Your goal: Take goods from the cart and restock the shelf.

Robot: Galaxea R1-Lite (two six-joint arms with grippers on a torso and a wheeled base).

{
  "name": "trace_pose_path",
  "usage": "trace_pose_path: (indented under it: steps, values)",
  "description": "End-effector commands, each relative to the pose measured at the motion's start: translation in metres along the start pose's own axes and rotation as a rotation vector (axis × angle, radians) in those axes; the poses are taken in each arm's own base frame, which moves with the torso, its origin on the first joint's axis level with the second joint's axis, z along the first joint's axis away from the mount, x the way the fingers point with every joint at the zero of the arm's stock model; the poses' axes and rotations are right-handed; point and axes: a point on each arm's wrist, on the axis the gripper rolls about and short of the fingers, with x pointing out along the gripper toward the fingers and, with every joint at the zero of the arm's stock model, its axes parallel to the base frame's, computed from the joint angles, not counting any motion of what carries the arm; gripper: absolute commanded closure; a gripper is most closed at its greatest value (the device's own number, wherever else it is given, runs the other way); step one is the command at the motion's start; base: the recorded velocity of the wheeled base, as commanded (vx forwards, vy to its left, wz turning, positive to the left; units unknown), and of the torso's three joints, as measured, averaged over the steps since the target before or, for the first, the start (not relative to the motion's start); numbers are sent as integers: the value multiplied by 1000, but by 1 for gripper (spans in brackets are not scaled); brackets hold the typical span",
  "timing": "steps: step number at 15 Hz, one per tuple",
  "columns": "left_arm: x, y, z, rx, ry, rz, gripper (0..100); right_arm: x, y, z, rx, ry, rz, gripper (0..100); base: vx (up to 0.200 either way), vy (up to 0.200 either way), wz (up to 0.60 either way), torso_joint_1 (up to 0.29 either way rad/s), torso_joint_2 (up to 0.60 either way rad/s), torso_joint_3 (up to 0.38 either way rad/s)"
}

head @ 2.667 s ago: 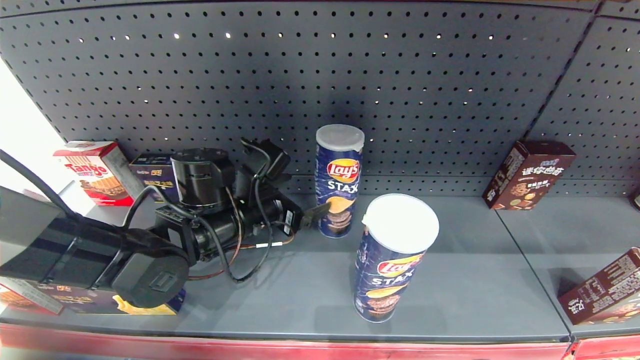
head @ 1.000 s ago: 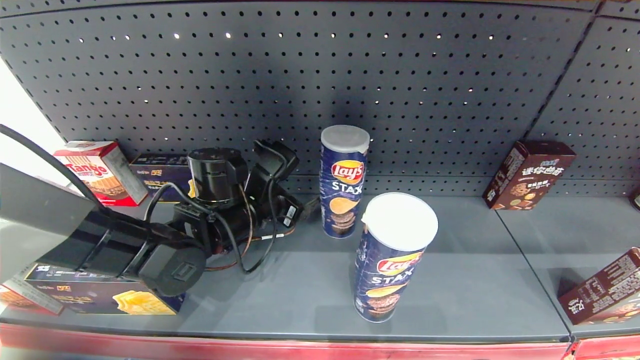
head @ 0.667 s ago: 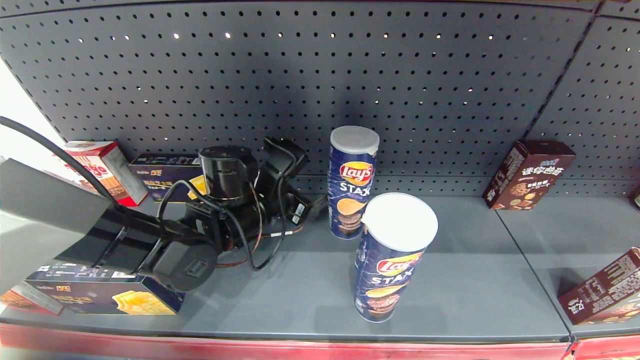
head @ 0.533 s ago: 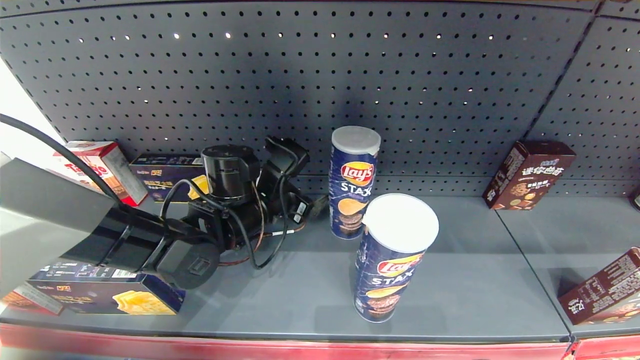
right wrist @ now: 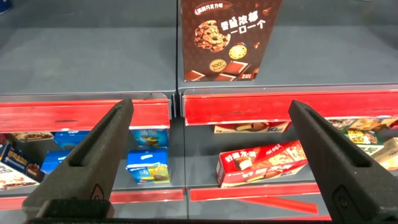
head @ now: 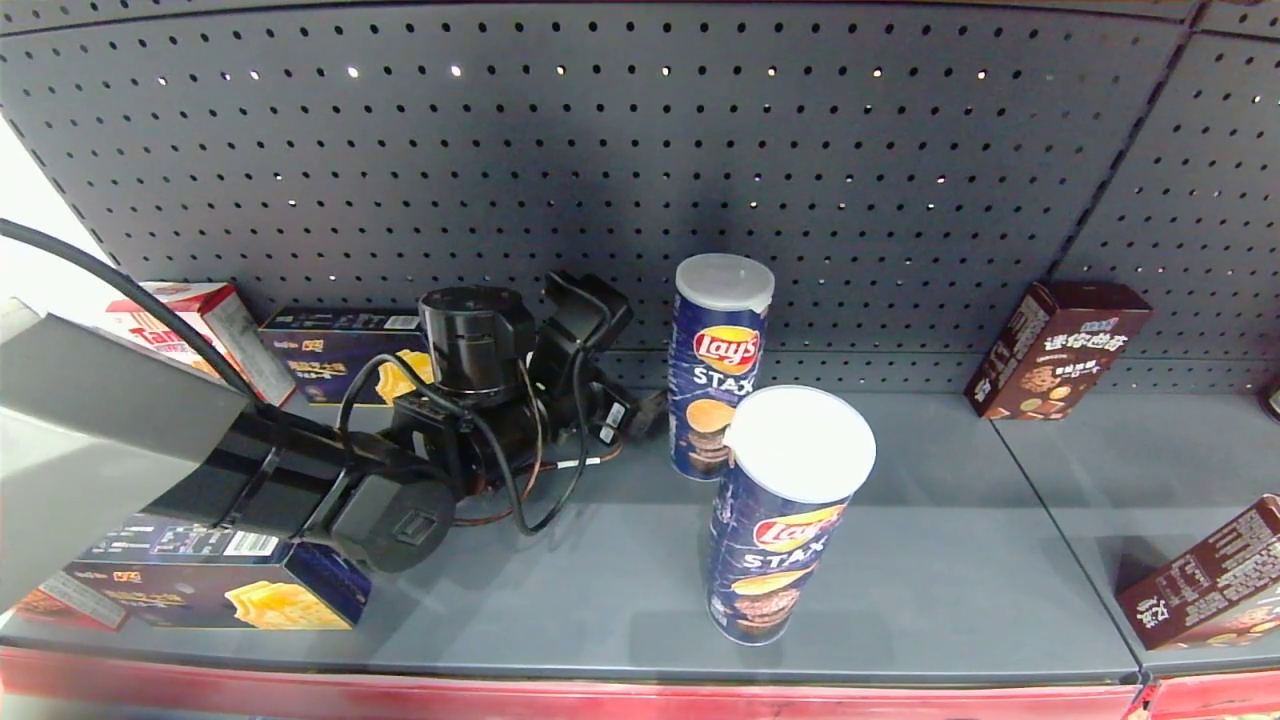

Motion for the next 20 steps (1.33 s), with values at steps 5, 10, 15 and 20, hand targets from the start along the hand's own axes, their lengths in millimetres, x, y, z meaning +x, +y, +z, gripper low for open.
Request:
trace_pose_path:
  steps: [5,10,15,20]
  values:
    - [0,-2,1,-1,-4,2,0,0,0,0,0,1,-1,0,0,0,0,0,0,0]
    - [-30,25,40,1,-75,121,0,0,0,0,0,1,-1,0,0,0,0,0,0,0]
    - [-95,22,73,-7,-75,205,0,0,0,0,0,1,-1,0,0,0,0,0,0,0]
    - [-125,9,65,-21,-60,167,0,0,1,0,0,1,27,0,0,0,0,0,0,0]
